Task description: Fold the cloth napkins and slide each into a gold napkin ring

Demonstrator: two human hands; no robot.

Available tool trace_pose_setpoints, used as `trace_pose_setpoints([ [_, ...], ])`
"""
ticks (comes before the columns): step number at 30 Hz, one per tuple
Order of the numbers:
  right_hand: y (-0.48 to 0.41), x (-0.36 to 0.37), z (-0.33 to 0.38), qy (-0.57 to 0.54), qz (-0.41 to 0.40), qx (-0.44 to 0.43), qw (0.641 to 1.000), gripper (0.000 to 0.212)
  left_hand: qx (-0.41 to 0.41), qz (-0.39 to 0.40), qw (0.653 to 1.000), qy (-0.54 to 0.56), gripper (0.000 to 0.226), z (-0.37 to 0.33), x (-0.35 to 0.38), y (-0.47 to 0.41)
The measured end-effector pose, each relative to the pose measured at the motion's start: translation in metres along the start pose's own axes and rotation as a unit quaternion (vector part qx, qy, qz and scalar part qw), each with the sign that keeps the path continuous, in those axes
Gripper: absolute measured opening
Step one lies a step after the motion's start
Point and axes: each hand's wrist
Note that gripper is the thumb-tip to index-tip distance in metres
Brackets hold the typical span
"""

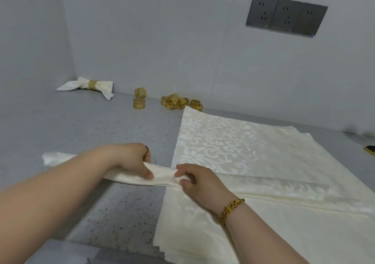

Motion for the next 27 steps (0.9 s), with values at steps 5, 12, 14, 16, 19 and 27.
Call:
trace_pose_setpoints([
  [5, 0.000, 0.001, 0.001, 0.024, 0.013, -0.020, 0.999, 0.034, -0.040, 0.047, 0.995, -0.079, 0.026, 0.024, -0.028, 0.006],
  [12, -0.001, 0.003, 0.002, 0.051, 0.022, -0.028, 0.998, 0.035, -0.022, -0.025, 0.997, 0.065, 0.016, 0.040, -0.057, 0.032],
  [14, 0.000, 0.002, 0.005, 0.061, 0.022, -0.034, 0.997, 0.036, 0.021, -0.047, 0.988, 0.142, 0.014, 0.022, -0.068, 0.039],
  [16, 0.000, 0.000, 0.008, 0.080, 0.028, -0.040, 0.996, 0.036, 0.060, -0.043, 0.980, 0.186, 0.012, -0.005, -0.077, 0.043],
  [19, 0.002, -0.004, 0.010, 0.118, 0.034, -0.020, 0.992, 0.035, 0.100, 0.015, 0.973, 0.206, 0.013, -0.056, -0.074, 0.044],
  [27, 0.048, -0.054, -0.015, 0.142, -0.057, 0.113, 0.982, 0.017, 0.121, 0.041, 0.962, 0.242, 0.014, -0.124, -0.025, 0.019],
])
Point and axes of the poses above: each hand's wrist, its own y-axis away from the middle knuckle, its own x-axis out of the palm, z = x × y, and after that the axes turned 8 degrees about -x, right-handed
